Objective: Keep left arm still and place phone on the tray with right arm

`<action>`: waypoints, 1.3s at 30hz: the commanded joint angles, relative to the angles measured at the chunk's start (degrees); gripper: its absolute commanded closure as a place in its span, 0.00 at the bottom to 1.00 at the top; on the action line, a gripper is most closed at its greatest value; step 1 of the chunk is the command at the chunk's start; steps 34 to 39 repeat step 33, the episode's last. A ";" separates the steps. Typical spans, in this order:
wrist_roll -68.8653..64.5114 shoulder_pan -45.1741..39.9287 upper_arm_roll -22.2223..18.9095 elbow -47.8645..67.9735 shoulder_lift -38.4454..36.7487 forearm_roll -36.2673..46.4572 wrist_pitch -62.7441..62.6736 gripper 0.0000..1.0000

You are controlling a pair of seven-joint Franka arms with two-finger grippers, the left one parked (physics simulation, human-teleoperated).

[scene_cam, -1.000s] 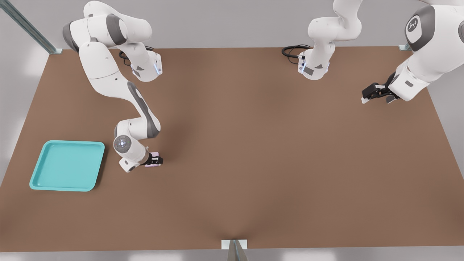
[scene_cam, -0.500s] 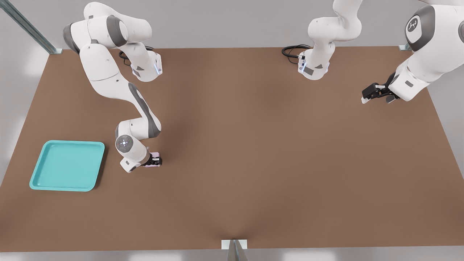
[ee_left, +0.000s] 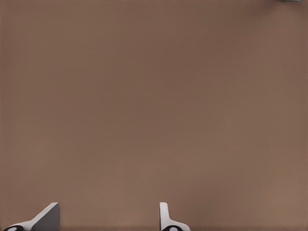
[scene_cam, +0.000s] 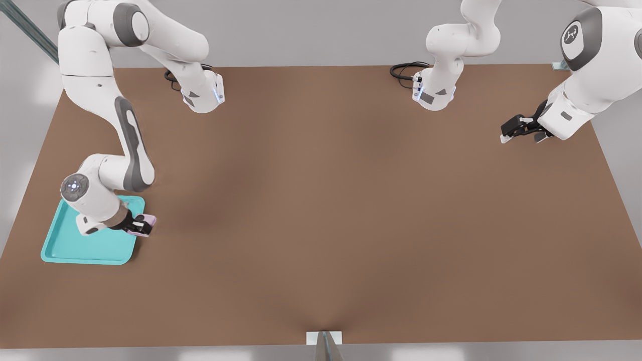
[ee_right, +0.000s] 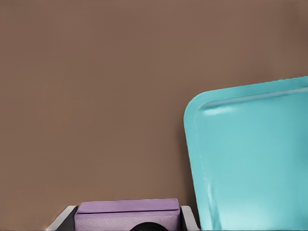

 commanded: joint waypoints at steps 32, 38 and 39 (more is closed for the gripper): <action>-5.39 25.18 -11.17 35.95 -12.79 2.83 -59.53 0.00; -5.39 25.18 -11.17 35.95 -12.71 2.91 -59.53 0.00; -5.39 25.18 -11.17 35.95 -12.71 2.91 -59.53 0.00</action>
